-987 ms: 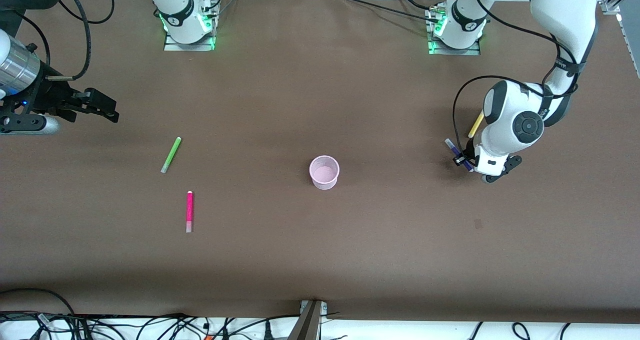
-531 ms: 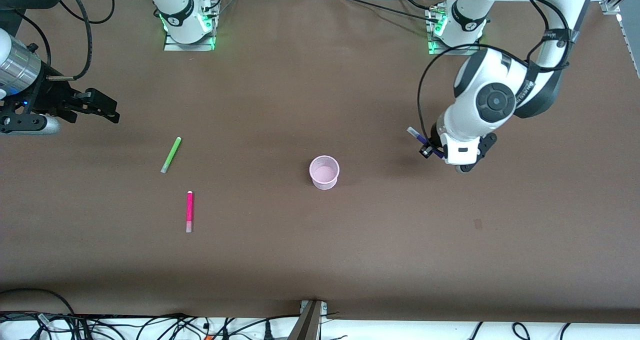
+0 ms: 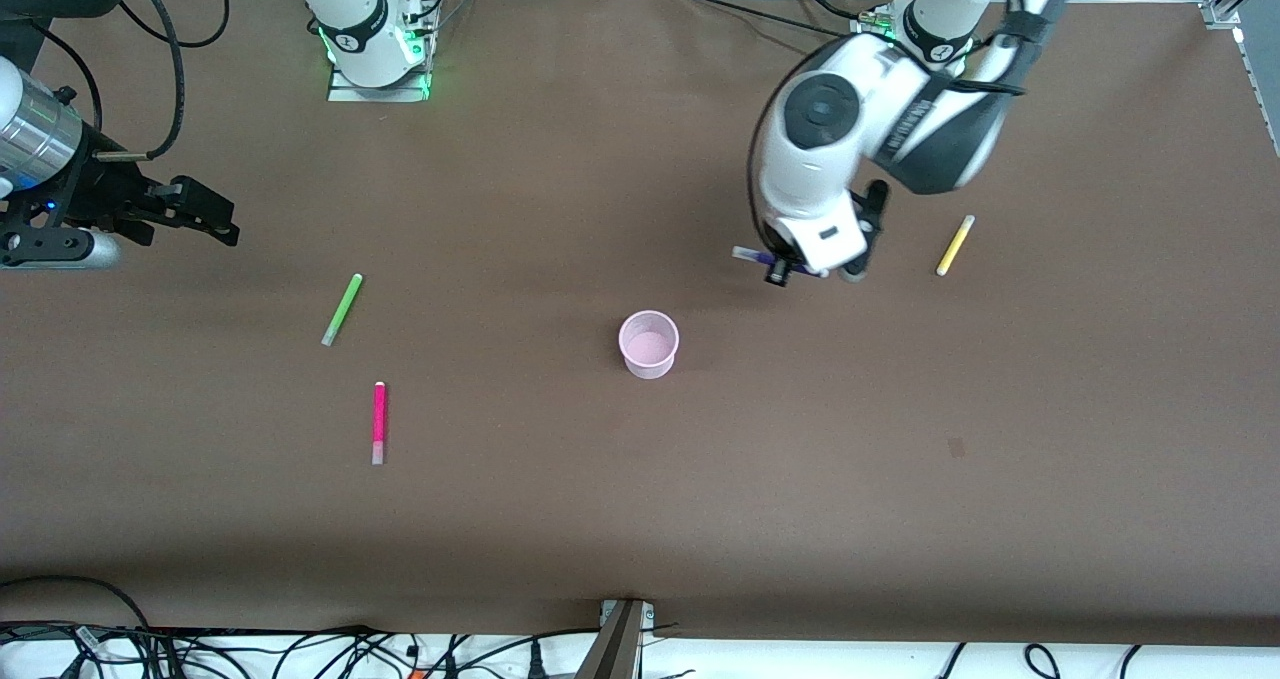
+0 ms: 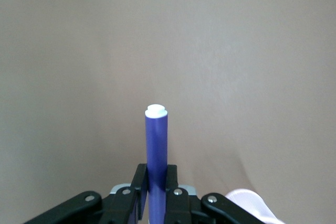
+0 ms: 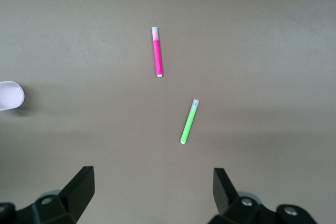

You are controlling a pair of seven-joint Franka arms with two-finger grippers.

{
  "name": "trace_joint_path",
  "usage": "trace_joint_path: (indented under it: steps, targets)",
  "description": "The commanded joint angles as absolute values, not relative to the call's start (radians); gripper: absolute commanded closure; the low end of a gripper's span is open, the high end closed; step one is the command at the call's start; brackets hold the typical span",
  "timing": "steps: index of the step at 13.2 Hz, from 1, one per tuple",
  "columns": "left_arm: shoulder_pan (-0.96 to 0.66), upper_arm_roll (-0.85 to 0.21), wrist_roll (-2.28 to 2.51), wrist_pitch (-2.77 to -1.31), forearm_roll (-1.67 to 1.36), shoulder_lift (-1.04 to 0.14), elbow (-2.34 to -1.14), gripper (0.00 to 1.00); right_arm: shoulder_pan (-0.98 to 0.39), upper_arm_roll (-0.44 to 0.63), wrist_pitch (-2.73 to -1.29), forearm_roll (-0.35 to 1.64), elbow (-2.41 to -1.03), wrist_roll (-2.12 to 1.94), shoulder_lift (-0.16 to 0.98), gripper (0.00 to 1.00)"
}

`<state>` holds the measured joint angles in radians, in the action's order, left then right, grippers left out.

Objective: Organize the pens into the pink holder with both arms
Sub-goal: 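Carry the blue pen with the left gripper over the pink cup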

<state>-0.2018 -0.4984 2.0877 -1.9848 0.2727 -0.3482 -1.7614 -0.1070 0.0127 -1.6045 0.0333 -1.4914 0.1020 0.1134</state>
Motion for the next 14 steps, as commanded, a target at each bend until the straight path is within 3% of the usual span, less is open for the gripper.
trace_joint_path:
  steps: [1,5,11,14]
  targets:
    - [-0.302,-0.479,2.261,-1.948,0.404,-0.489,-1.579,1.00,-0.112,0.011,-1.598,0.021,-1.483,0.104,0.107,0.00]
    - [-0.455,-0.408,2.396,-1.812,0.626,-0.633,-1.378,1.00,-0.118,0.011,-1.620,0.012,-1.479,0.104,0.113,0.00]
    - [-0.825,-0.024,2.402,-1.809,0.634,-0.729,-1.281,1.00,-0.137,0.017,-1.618,0.009,-1.479,0.098,0.124,0.00]
    - [-0.877,0.041,2.401,-1.809,0.635,-0.768,-1.229,1.00,-0.129,0.020,-1.620,-0.008,-1.480,0.107,0.152,0.00]
